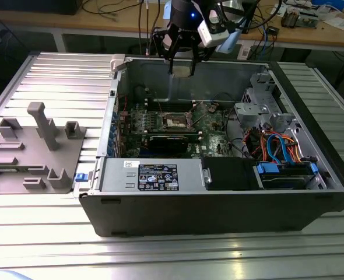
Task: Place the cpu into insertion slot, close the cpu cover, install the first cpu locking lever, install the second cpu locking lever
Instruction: 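Place the cpu into insertion slot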
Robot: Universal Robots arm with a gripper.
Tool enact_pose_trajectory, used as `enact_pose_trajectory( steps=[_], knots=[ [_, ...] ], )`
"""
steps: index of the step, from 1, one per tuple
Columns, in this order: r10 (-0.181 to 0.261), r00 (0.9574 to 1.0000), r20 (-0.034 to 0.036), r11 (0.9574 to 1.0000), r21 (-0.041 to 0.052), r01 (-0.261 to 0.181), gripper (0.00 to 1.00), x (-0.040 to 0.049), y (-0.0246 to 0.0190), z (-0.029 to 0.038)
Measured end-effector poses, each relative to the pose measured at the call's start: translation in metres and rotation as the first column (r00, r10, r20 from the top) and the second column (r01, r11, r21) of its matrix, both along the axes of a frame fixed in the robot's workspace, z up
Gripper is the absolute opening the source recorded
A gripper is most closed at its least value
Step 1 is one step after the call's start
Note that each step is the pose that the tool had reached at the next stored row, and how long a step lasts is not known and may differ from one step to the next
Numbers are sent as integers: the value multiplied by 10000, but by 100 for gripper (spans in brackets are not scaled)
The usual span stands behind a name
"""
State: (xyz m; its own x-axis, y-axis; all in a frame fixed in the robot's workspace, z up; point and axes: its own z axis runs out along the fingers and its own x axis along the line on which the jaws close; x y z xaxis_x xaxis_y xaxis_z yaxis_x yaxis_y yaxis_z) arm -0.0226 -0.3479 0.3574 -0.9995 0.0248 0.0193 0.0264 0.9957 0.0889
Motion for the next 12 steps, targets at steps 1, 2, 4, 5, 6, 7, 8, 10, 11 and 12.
enact_pose_trajectory(
  steps=[1, 2, 4, 5, 6, 7, 8, 10, 11, 12],
  knots=[
    [0, 10000, 0, 10000, 0, 0, 54, 0, 0, -2],
    [0, 10000, 0, 10000, 0, 0, 54, 0, 0, -4],
    [0, 10000, 0, 10000, -1, 0, 54, 0, 0, -8],
    [0, 10000, 0, 10000, 0, 0, 54, 0, 0, -9],
    [0, 10000, 0, 10000, -1, 0, 54, 0, 0, -11],
    [0, 10000, 1, 10000, 0, 0, 54, 0, 0, -14],
    [0, 10000, 1, 10000, 0, 0, 54, 0, 0, -16],
    [0, 10000, 0, 10000, 0, 0, 54, 0, 0, -21],
    [0, 10000, 0, 10000, 0, 0, 54, 0, 0, -23],
    [0, 10000, 0, 10000, 0, 0, 54, 0, 0, -24]
  ],
)
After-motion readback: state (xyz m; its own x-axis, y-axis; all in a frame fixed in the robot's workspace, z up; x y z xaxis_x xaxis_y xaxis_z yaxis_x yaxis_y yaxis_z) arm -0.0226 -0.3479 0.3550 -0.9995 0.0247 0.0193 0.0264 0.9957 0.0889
